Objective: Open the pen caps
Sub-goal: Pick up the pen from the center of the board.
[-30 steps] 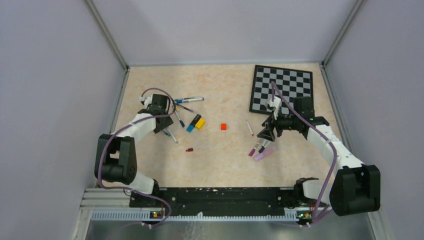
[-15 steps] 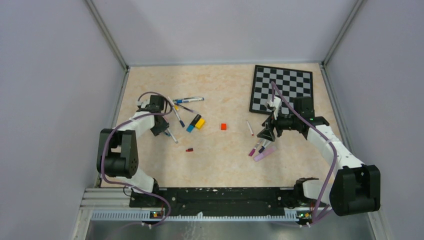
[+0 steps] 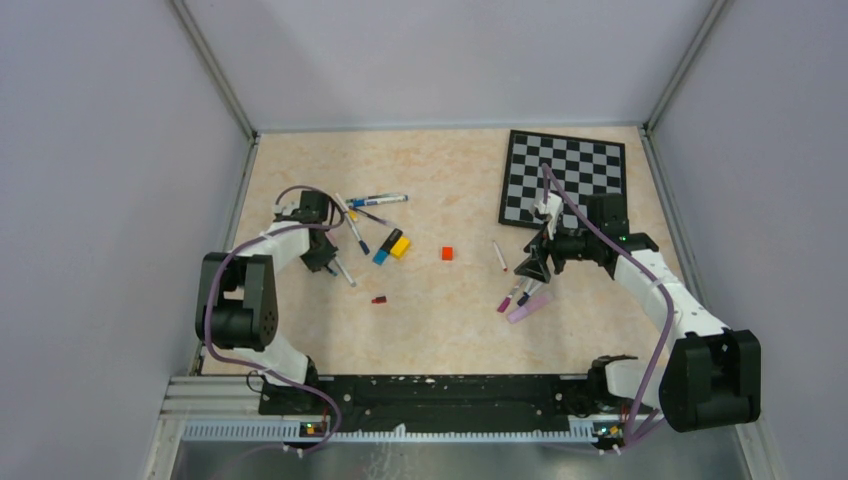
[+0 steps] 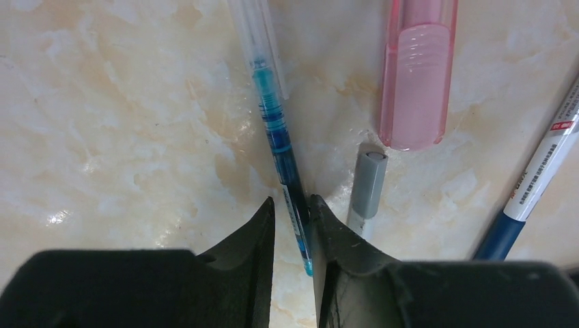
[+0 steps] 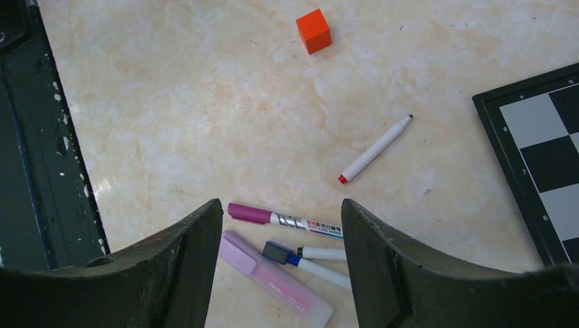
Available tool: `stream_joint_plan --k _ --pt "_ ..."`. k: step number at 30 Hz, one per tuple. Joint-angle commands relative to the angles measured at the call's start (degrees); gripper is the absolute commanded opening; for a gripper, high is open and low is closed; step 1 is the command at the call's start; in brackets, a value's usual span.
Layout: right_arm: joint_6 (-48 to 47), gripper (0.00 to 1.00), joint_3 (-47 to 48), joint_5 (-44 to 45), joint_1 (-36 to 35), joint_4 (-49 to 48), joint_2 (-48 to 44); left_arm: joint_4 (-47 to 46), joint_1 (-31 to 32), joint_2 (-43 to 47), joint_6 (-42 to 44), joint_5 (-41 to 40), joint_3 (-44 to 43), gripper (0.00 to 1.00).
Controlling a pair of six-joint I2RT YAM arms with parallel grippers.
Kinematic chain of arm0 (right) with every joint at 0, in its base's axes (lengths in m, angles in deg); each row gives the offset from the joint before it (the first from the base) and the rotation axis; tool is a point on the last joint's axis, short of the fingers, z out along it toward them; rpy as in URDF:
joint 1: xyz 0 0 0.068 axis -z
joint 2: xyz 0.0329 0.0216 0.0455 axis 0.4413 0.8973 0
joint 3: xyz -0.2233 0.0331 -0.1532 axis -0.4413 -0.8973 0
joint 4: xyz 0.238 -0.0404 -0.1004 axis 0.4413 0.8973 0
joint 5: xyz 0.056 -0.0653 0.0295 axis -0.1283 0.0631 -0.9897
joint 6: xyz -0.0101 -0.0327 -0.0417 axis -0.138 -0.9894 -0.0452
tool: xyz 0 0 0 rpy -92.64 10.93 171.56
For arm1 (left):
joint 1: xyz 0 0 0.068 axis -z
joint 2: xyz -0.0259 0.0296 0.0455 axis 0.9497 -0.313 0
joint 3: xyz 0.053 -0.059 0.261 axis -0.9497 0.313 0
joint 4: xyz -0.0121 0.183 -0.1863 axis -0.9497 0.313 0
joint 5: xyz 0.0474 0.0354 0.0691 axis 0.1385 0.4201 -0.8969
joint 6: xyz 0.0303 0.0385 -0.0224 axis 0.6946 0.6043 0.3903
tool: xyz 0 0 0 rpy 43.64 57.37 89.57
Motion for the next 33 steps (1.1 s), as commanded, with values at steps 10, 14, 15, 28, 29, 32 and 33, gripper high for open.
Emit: stream_joint_plan --k 10,14,15,28,29,32,33 --pt "-1.45 0.63 0.48 -0.9 0.37 -1.21 -0.56 1.99 -1.02 0.21 0.12 -1.54 -0.15 0.04" --pt "-1.44 0.63 0.47 -1.07 0.38 -1.12 -0.64 2.08 -1.02 4.0 0.92 -3.08 0.33 0.0" --pt "-1.5 0.63 0.47 -1.19 0.4 -0.99 -0.66 1.79 -1.02 5.42 1.47 -3.05 0.52 0.0" --pt "-7.93 0.63 0.78 -12.5 0.38 4.44 -1.8 -16.7 -0.93 27.61 14.2 31.25 11.18 0.0" --pt "-8.06 0.63 1.04 -13.44 0.39 4.65 -1.76 -21.45 -0.89 29.89 13.86 35.94 13.7 0.0" --pt "-12.22 0.63 2.76 -16.83 0.32 8.1 -1.63 -37.98 -0.09 36.05 9.26 45.55 20.8 0.0" --pt "-14.68 0.64 3.64 -17.73 0.31 10.12 -1.63 -42.1 0.92 37.22 7.65 47.05 23.03 0.0"
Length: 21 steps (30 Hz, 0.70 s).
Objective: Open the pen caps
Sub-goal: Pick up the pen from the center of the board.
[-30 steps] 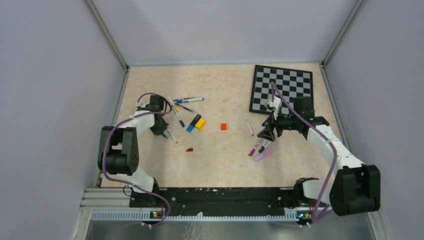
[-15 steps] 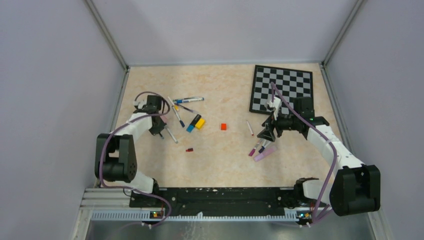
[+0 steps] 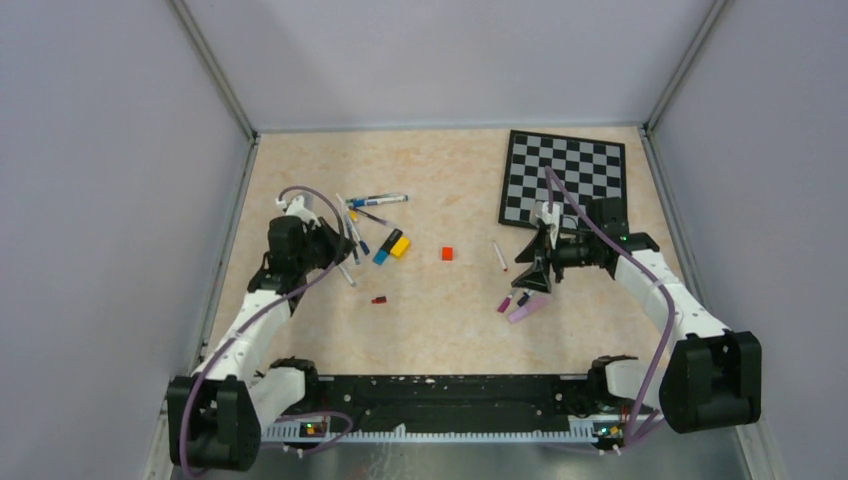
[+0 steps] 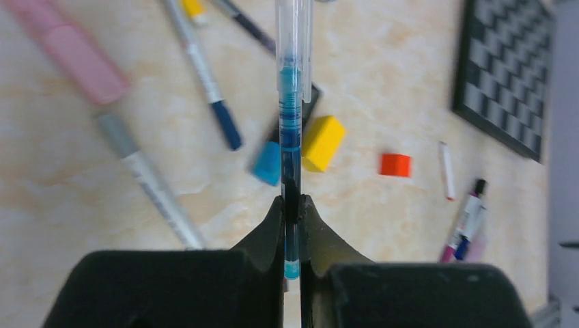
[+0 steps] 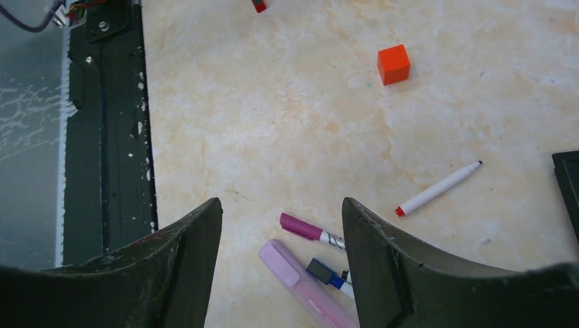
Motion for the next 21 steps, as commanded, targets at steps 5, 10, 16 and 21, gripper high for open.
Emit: stream_joint_plan --k 5,10,16,21 --pt "-4.82 0.65 10.86 -7.13 -0.8 8.02 -0.41 -40.76 13.12 7.32 -6.15 15.74 11.34 0.0" --pt "16.6 0.65 13.93 -9.08 -3.48 -3.89 0.03 -53.77 25.2 2.97 -6.65 8.7 11.38 0.0" --pt "50.86 0.74 12.16 -5.0 -6.72 -29.33 1.54 -62.53 34.7 -4.23 -6.49 0.84 8.56 0.0" --pt "69.17 0.78 10.15 -4.14 -8.34 -45.02 3.28 -65.31 40.93 -8.37 -6.57 -5.8 6.42 0.0"
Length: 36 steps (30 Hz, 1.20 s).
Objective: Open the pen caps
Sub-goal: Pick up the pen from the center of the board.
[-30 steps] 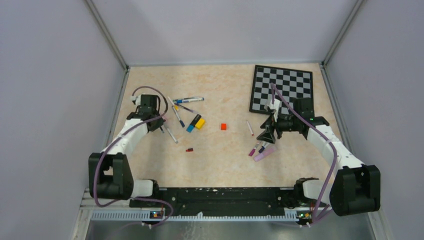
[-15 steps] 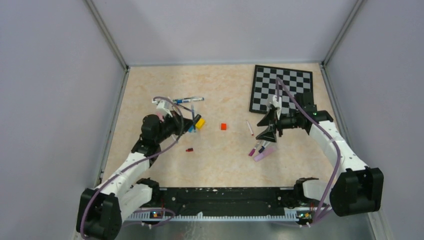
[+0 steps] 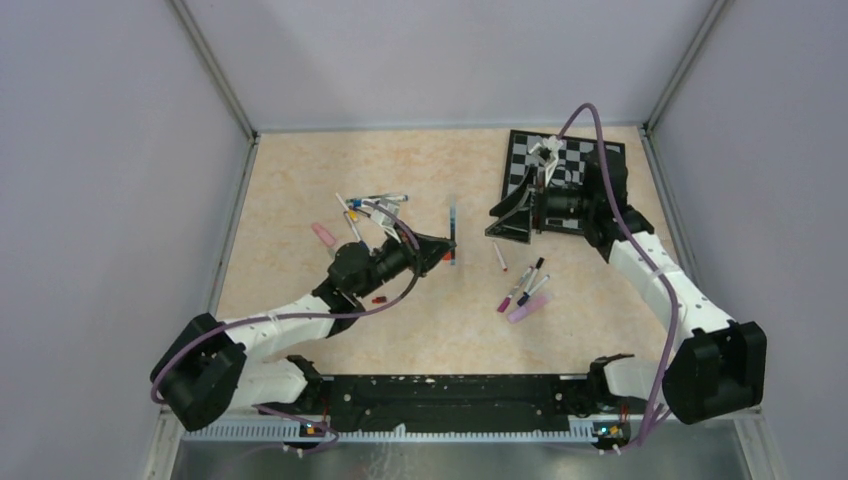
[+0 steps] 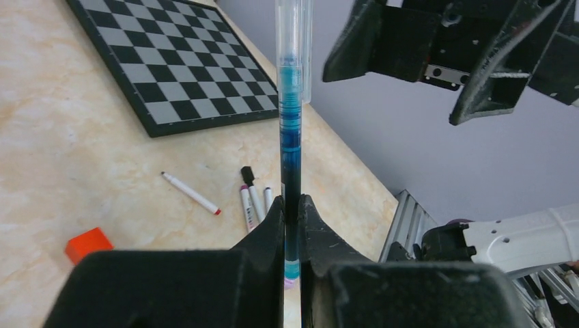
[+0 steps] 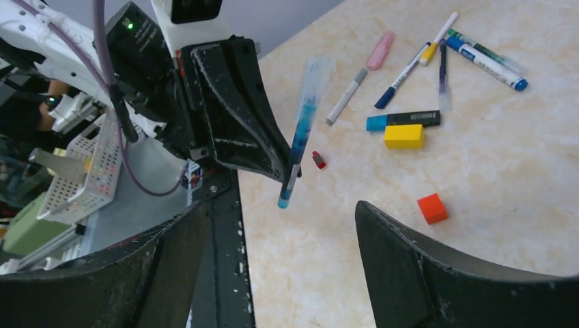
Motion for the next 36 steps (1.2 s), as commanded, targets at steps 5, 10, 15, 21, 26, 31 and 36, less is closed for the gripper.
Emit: stream_joint_plan --k 5,10,15,21,26,31,36 --pt "21.86 0.79 -5.61 3.92 -3.39 -21.43 2.1 -10.46 7.11 -4.06 -0.09 -11.82 -4.15 0.0" --pt "20.89 0.72 -5.61 4.12 -5.47 -21.73 4.3 -10.07 8.78 -5.17 0.49 -12.9 -5.27 0.0" --pt "21.0 0.64 -5.23 4.29 -8.06 -22.14 6.02 -10.16 9.61 -5.63 0.61 -12.92 -5.4 0.0" --pt "26.25 0.57 -5.67 4.23 -8.35 -27.64 7.01 -9.84 10.51 -5.7 0.88 -12.93 -5.49 0.0" --pt "29.14 0.47 -5.96 3.81 -8.36 -30.64 7.29 -9.76 11.08 -5.51 0.73 -15.05 -5.2 0.0" --pt "29.39 0.17 -7.25 4.12 -8.33 -31.53 7.08 -9.72 11.54 -5.33 0.69 -15.54 -5.34 0.0" --pt "28.34 0.0 -7.82 3.7 -8.44 -31.45 6.66 -9.54 11.76 -5.29 0.67 -15.42 -5.51 0.01"
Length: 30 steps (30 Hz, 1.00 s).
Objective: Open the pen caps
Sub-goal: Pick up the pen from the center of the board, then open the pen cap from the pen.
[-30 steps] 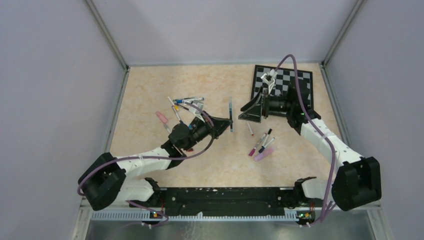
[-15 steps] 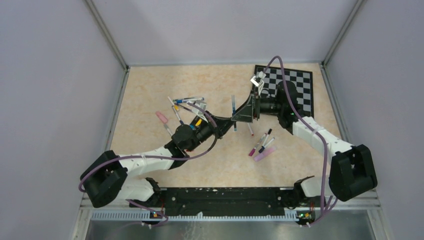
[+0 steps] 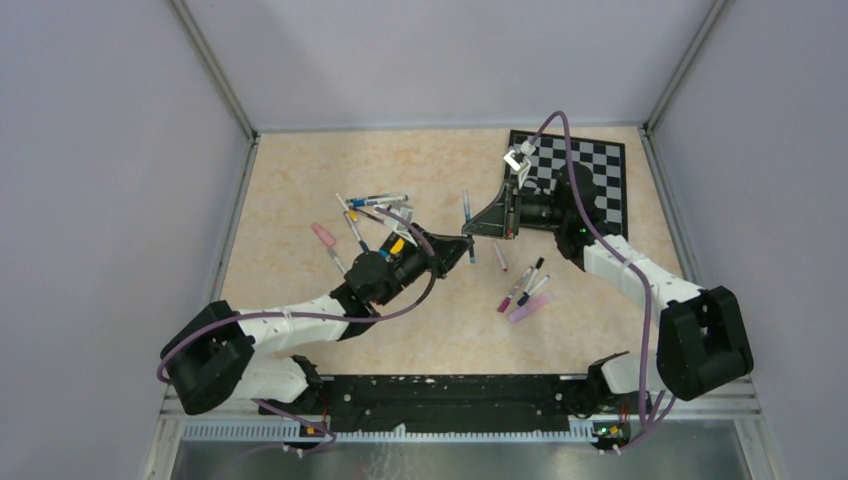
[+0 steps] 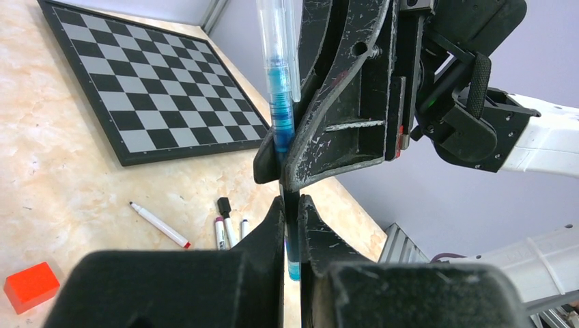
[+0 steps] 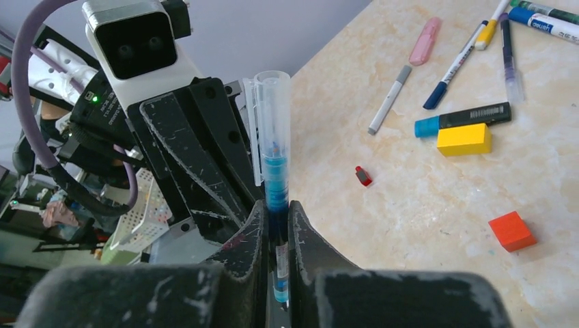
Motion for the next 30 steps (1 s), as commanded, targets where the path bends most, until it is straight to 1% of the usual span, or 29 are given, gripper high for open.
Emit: stream_joint_plan --k 1,2,3,4,5,9,10,11,13,16,20,22,25,28,30 --pt "-0.86 0.0 -0.11 -1.43 -0.71 -1.68 -0.8 -2.93 0.33 0.28 0.94 -0.18 -1.86 0.06" --pt "-2.13 0.0 0.29 -1.6 -0.67 0.19 -0.93 -2.68 0.33 0.52 1.54 0.59 -1.86 0.11" --pt "-4.09 0.0 0.79 -1.63 -0.7 2.26 -1.12 -2.24 0.33 1.08 2.3 1.05 -1.66 0.2" --pt "-6.77 0.0 1.47 -1.63 -0.68 4.71 -1.31 -1.63 0.33 1.96 3.34 2.61 -1.33 0.3" --pt "-9.84 0.0 2.02 -1.85 -0.68 7.71 -1.59 -1.02 0.27 3.21 5.28 3.85 -0.69 0.44" --pt "-30.22 0.0 3.16 -2.86 -0.62 21.11 -3.08 6.06 0.16 11.53 9.8 3.59 2.11 0.89" --pt "-36.61 0.0 3.36 -3.53 -0.57 25.68 -3.51 8.8 0.04 13.87 10.0 2.59 2.39 0.97" --pt "-42.35 0.0 3.49 -3.48 -0.58 29.8 -4.0 12.7 -0.17 15.82 9.49 2.0 2.36 0.98" --pt "-49.03 0.0 3.07 -1.93 -0.68 35.1 -4.75 18.99 -0.83 19.44 7.22 -1.4 1.56 0.99" --pt "-54.27 0.0 2.7 2.36 -0.66 38.88 -5.82 25.11 -2.73 20.45 3.81 -1.28 -1.01 0.99" --pt "-55.21 0.0 2.38 5.96 -0.77 39.56 -6.41 28.46 -3.27 16.52 -2.85 -2.9 -4.65 0.99" --pt "-54.51 0.0 2.38 6.94 -0.75 39.1 -6.48 28.27 -3.27 13.47 -5.07 -2.25 -6.62 0.99" --pt "-53.78 0.0 2.3 7.9 -0.97 38.5 -6.39 29.48 -3.09 8.77 -11.92 -4.07 -9.86 0.99" --pt "-53.2 0.0 2.2 8.31 -1.1 38.04 -6.4 36.62 -2.27 5.13 -14.34 -7.02 -15.08 0.99" --pt "-52.95 0.0 2.12 8.45 -1.17 37.82 -6.31 38.21 -1.67 3.61 -16.18 -9.62 -16.85 0.97"
